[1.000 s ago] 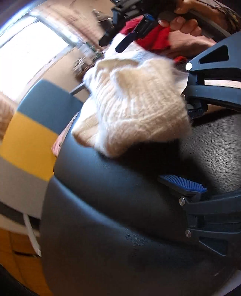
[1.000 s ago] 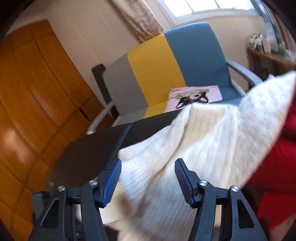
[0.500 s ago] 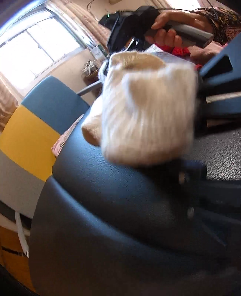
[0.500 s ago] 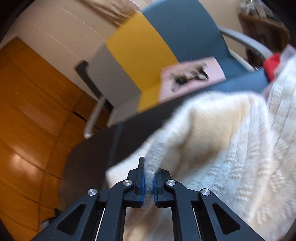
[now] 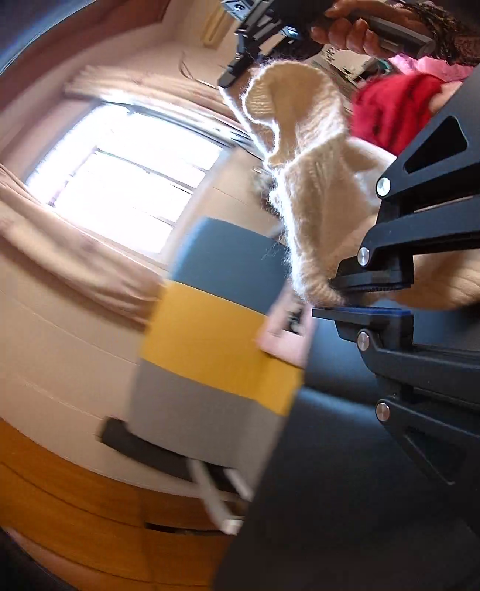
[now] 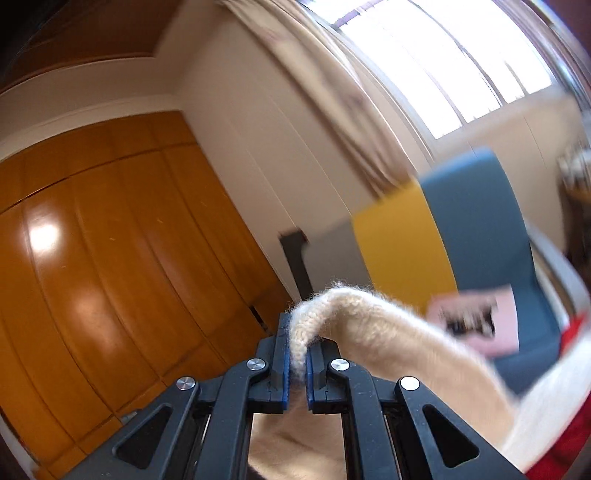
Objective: Fold clothes
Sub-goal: 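Raise the sweater with both grippers and shake it out above the table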
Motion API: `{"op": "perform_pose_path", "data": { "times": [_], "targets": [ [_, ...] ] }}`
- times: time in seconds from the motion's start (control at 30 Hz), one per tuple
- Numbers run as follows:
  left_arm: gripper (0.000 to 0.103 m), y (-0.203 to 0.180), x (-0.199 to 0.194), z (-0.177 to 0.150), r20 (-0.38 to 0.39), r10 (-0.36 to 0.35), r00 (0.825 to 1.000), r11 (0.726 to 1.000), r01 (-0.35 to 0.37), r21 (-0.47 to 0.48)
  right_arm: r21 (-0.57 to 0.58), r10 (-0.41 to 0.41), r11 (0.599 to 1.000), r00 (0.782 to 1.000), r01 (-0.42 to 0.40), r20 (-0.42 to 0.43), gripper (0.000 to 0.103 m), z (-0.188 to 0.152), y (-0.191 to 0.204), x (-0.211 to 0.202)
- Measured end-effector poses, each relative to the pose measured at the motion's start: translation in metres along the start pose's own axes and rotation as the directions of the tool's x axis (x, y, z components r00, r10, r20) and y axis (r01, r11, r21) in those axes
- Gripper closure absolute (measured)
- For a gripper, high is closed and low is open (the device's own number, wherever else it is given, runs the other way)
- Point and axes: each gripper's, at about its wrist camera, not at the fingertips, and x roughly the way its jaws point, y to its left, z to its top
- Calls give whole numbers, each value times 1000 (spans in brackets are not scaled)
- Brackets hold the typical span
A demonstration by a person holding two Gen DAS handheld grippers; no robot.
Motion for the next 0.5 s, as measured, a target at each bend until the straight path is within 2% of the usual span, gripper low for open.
{"op": "perform_pose_path", "data": {
  "times": [0.07,0.13,0.2,0.33,0.43,0.5],
  "targets": [
    [98,-12,-17,32,64,-26,998,1000,24,20,-60,12,998,998,-9,59,97,18,25,-12],
    [98,3,-31,39,119,-60,991,997,56,44,-107,26,994,993,-14,115,97,32,46,-23],
    [98,-7,-63,63,174,-90,981,995,80,66,-128,49,991,986,-29,159,97,44,63,-32],
    [98,-15,-102,96,255,-104,961,989,73,127,-185,84,982,970,-41,228,97,61,91,-51],
    [98,-20,-130,118,319,-115,941,982,60,177,-212,115,975,960,-60,255,97,68,110,-61],
    [98,-28,-165,124,362,-121,924,979,51,197,-216,136,973,953,-78,269,97,74,119,-63]
  ]
}}
